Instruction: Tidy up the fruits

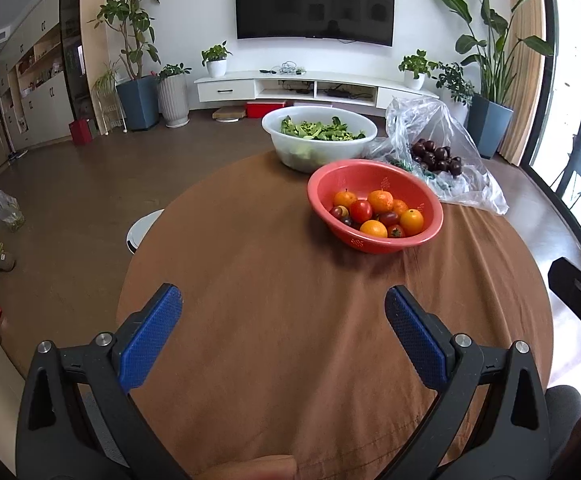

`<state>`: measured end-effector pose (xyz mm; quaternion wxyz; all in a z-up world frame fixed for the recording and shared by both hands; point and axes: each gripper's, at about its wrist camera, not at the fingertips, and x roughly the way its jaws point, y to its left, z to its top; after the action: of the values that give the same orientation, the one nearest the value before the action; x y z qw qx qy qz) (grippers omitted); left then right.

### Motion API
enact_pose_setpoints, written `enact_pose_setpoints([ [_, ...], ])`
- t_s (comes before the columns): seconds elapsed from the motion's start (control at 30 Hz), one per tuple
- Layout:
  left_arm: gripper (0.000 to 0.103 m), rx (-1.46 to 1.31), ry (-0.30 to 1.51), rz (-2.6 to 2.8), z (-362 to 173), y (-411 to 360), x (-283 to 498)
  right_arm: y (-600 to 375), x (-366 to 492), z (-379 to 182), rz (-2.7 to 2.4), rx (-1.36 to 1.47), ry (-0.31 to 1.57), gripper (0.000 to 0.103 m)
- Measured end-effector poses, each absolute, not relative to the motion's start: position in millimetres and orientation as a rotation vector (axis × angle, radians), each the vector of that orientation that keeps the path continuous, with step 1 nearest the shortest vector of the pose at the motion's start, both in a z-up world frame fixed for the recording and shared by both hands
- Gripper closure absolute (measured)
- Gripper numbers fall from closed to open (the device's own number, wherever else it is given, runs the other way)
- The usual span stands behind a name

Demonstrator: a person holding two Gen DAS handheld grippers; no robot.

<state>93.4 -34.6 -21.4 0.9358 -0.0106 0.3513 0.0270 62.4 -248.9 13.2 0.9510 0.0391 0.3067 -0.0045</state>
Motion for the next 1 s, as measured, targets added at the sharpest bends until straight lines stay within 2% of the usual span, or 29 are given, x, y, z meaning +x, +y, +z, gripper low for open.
enact_pose_setpoints([
  [0.37, 0.000, -0.019, 0.741, 0.042, -33, -36, 100, -240, 71, 3, 0.001, 0.071, 0.702, 0.000],
  [1.0, 0.000, -0.016, 0.742, 0.039, -36, -39, 102, -241, 73, -1, -0.007, 0.081, 0.729, 0.000],
])
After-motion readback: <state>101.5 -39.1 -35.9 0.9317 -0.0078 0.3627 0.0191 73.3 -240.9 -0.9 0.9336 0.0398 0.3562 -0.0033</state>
